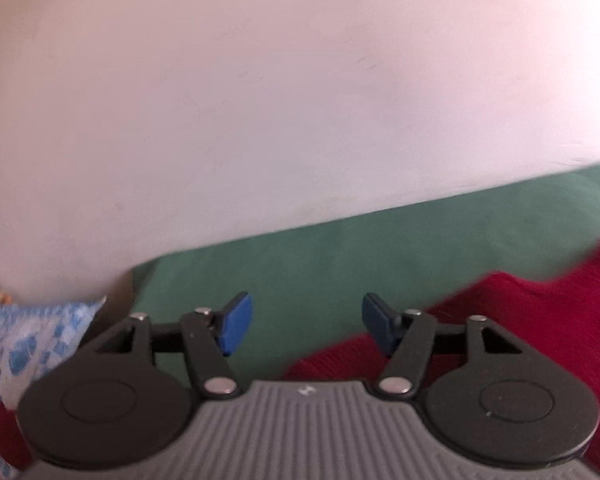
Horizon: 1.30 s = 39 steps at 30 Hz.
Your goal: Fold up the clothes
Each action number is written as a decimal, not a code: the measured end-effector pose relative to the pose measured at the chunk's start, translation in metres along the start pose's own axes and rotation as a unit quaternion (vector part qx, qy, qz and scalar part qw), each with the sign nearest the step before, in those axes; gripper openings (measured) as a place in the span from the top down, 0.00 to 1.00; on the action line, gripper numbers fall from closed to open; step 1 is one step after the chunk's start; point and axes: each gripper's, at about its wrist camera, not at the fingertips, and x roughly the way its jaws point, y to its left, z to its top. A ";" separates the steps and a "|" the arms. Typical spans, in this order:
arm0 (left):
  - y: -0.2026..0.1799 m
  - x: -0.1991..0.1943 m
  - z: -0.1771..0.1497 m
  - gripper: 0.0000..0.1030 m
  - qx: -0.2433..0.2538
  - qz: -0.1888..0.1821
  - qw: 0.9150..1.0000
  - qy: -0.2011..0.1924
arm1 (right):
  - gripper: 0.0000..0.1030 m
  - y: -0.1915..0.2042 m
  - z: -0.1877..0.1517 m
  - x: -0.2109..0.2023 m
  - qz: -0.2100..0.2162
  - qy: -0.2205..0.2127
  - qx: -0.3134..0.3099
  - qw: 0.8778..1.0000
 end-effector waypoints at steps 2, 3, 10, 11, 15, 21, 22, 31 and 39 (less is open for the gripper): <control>-0.008 -0.003 -0.006 0.27 0.014 -0.016 1.000 0.011 | 0.94 -0.001 -0.004 -0.002 0.011 0.002 0.010 1.000; -0.010 0.002 -0.010 0.28 0.021 -0.008 1.000 0.018 | 1.00 -0.002 -0.006 -0.003 0.016 0.003 0.015 1.000; 0.006 0.024 -0.026 0.14 0.036 0.059 0.997 0.025 | 1.00 -0.033 -0.013 0.000 -0.054 -0.007 0.020 0.998; 0.007 0.023 -0.025 0.14 0.044 0.062 0.997 0.026 | 1.00 -0.030 -0.013 -0.001 -0.065 -0.001 0.011 0.998; 0.014 0.014 -0.021 0.25 0.065 0.051 0.996 0.033 | 0.97 -0.011 -0.012 -0.034 -0.040 -0.026 0.035 0.998; 0.011 -0.073 -0.029 0.15 0.044 0.004 0.999 0.002 | 0.91 -0.027 -0.072 -0.105 -0.038 -0.020 0.115 0.992; 0.009 -0.088 -0.031 0.15 0.039 -0.005 0.999 0.001 | 0.90 -0.036 -0.082 -0.116 -0.047 -0.015 0.140 0.989; -0.044 -0.157 -0.058 0.19 0.033 -0.082 0.996 0.033 | 0.86 -0.149 -0.171 -0.207 -0.207 0.034 0.306 0.929; -0.124 -0.179 -0.036 0.08 0.084 -0.134 0.987 0.034 | 0.77 -0.239 -0.237 -0.175 -0.251 0.093 0.393 0.880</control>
